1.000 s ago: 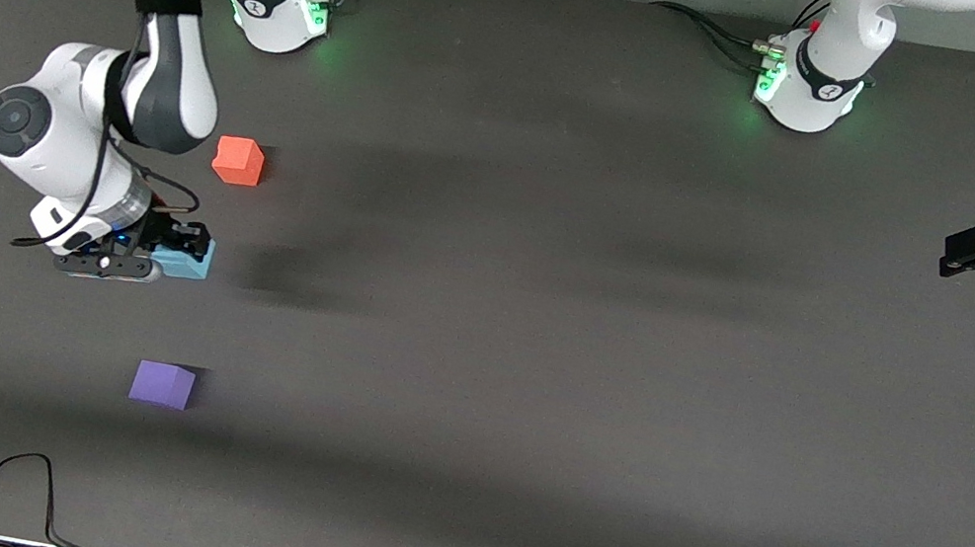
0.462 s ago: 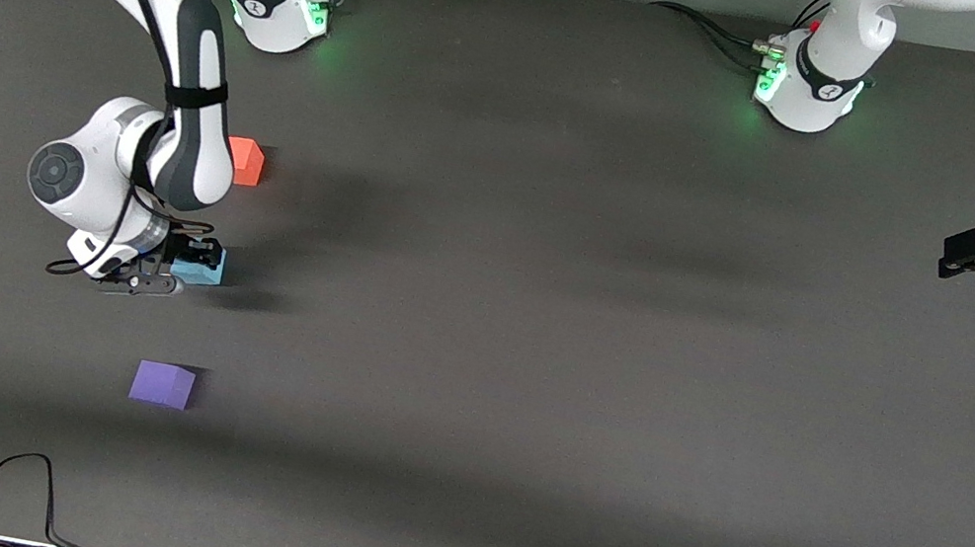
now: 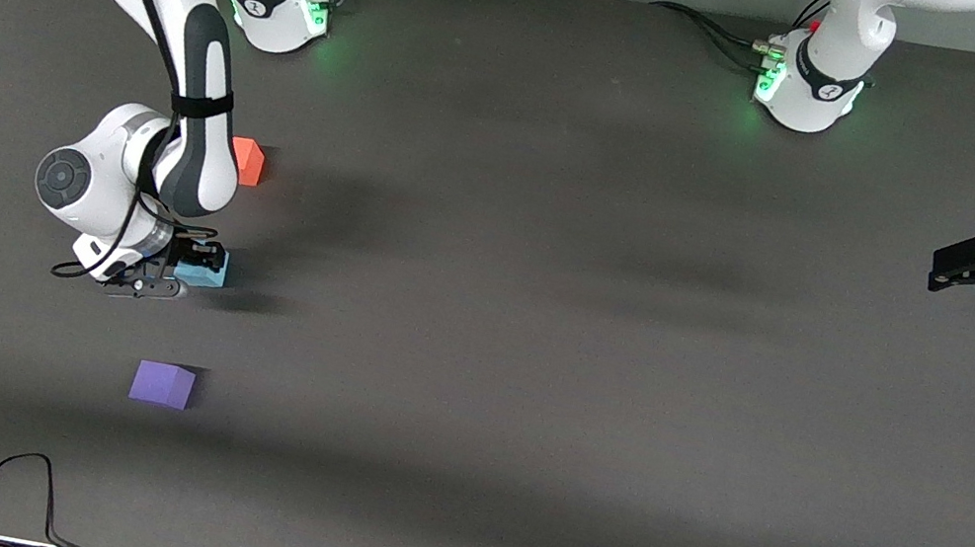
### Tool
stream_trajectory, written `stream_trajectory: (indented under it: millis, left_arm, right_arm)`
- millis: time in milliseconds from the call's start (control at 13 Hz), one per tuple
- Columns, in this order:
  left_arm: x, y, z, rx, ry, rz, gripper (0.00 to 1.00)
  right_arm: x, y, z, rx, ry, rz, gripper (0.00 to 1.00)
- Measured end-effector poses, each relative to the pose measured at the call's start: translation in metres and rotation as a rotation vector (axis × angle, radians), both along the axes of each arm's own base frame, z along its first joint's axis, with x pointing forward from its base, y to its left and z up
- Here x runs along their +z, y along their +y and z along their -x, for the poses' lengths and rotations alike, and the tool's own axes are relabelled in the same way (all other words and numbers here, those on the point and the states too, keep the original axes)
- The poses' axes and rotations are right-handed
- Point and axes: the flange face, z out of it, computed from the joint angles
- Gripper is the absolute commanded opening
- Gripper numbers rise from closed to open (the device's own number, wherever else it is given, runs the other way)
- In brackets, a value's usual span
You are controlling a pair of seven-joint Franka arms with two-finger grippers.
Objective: Place blue block between orange and purple blocks
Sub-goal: 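Lower the blue cube between the orange and purple cubes, then open the right gripper to release the blue cube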
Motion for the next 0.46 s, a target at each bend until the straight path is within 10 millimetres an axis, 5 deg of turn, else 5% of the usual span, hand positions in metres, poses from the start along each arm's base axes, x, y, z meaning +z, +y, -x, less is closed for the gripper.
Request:
stream_trajectory:
  millis: [154, 308, 462]
  left_arm:
    - [0.000, -0.001, 0.000, -0.006, 0.000, 0.000, 1.00]
    - [0.000, -0.001, 0.000, -0.007, -0.001, 0.000, 1.00]
    - [0.001, -0.001, 0.000, -0.007, -0.001, 0.000, 1.00]
  right_arm:
    - [-0.004, 0.000, 0.001, -0.013, -0.007, -0.022, 0.64]
    - [-0.011, -0.002, 0.002, -0.009, -0.008, -0.039, 1.00]
    - [-0.016, -0.003, 0.003, -0.008, -0.005, -0.037, 1.00]
